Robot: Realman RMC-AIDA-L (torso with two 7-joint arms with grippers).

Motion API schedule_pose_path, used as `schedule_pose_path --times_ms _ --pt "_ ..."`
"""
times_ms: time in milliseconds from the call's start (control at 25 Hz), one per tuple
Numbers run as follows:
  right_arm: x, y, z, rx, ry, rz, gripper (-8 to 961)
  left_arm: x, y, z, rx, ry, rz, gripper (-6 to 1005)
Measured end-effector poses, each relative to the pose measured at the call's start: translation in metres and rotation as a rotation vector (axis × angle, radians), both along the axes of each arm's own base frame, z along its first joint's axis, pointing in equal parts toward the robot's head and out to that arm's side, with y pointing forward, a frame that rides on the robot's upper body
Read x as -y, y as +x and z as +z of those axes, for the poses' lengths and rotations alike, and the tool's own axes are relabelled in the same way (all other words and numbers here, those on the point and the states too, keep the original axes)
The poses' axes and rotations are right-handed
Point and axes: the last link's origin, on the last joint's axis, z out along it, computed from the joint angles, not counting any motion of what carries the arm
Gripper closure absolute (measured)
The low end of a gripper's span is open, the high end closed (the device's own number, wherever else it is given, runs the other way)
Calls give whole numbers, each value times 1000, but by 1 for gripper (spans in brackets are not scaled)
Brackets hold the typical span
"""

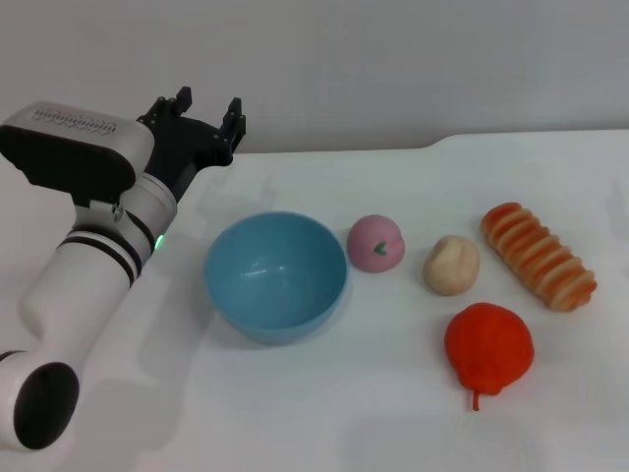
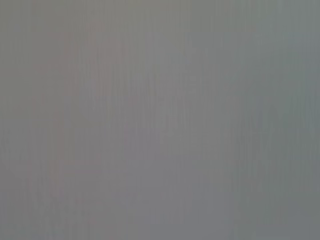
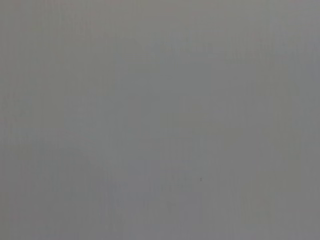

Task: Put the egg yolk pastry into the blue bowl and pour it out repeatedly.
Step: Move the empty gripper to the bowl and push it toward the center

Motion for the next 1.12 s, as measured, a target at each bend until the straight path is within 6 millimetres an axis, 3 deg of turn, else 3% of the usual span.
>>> schedule_pose_path --times_ms 800,1120 --pt "2 3 -2 -4 -4 -12 461 -3 8 -3 21 -69 32 398" --pt "3 4 -2 -1 -4 -17 461 -25 12 30 13 -224 188 399"
